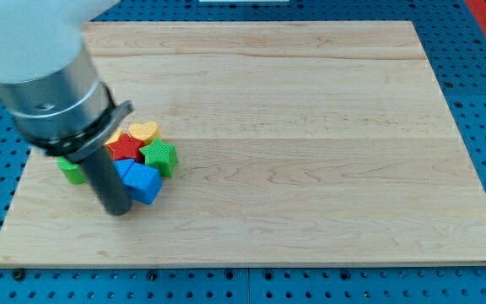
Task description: Separate the red star and yellow heart
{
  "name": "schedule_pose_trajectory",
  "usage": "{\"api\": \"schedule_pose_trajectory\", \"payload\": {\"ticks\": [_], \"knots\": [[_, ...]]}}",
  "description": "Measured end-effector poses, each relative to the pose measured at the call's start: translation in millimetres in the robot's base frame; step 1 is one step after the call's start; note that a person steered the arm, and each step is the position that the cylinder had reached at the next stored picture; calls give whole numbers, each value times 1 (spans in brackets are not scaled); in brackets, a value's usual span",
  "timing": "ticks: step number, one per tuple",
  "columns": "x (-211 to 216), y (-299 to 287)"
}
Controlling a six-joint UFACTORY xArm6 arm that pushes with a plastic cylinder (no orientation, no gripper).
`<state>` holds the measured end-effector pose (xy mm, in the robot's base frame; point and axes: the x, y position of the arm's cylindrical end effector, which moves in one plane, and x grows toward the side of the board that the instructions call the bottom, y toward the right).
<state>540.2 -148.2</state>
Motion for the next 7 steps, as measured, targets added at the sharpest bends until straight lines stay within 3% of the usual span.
{"api": "schedule_pose_trajectory", "payload": {"ticks": [1, 3, 4, 6, 7], "knots": [[-34, 8], [-34, 141], [-89, 169], [-207, 61], [-187, -41]]}}
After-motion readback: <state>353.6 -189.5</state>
